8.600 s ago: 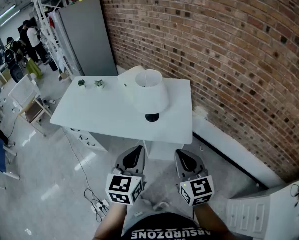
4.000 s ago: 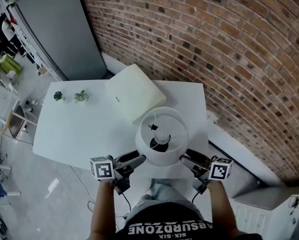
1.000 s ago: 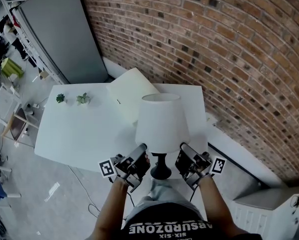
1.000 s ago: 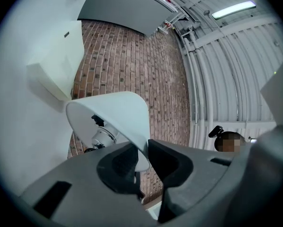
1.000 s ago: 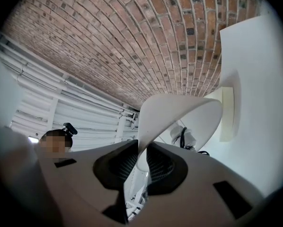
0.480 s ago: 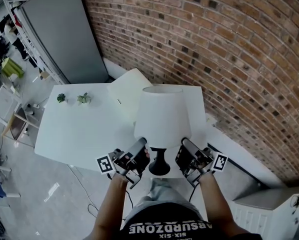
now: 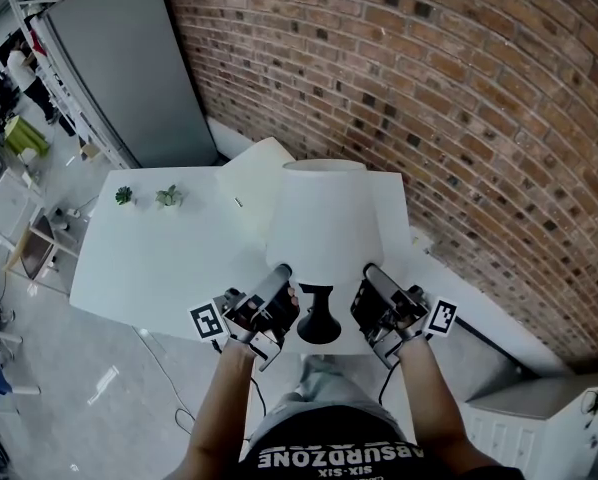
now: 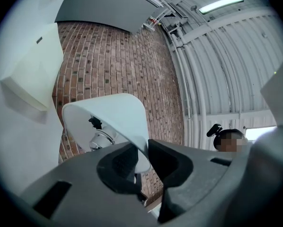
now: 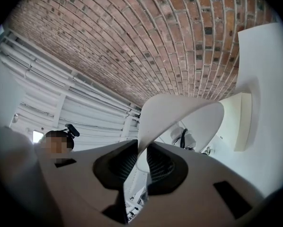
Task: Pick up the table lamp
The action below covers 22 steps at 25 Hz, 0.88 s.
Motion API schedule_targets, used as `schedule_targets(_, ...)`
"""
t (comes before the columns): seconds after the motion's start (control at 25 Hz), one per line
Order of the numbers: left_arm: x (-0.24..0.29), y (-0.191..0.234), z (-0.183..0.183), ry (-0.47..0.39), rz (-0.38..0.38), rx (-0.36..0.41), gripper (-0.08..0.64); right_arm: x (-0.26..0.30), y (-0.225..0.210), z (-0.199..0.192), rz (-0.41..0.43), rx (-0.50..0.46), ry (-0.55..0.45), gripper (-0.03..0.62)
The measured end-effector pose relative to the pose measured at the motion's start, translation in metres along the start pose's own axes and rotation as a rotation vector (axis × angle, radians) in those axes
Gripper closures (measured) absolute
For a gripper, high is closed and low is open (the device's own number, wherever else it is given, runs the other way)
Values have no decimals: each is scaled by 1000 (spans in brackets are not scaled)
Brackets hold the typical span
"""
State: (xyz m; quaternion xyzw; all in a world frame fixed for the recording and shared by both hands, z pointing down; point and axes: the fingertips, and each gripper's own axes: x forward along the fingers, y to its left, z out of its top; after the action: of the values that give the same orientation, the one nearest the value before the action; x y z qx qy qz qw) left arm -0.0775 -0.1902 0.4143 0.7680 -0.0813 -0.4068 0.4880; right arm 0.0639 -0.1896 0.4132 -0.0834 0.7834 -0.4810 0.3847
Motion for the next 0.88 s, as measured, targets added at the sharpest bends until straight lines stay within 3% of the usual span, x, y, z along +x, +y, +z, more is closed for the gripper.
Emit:
schedule_targets(0.4, 7, -14, 7, -11, -8, 36, 493, 11, 12, 2, 20, -14, -8, 537)
schedule_targets(0.88, 18, -37, 10, -21, -45, 52, 492, 25, 36, 5, 48, -94, 10, 529)
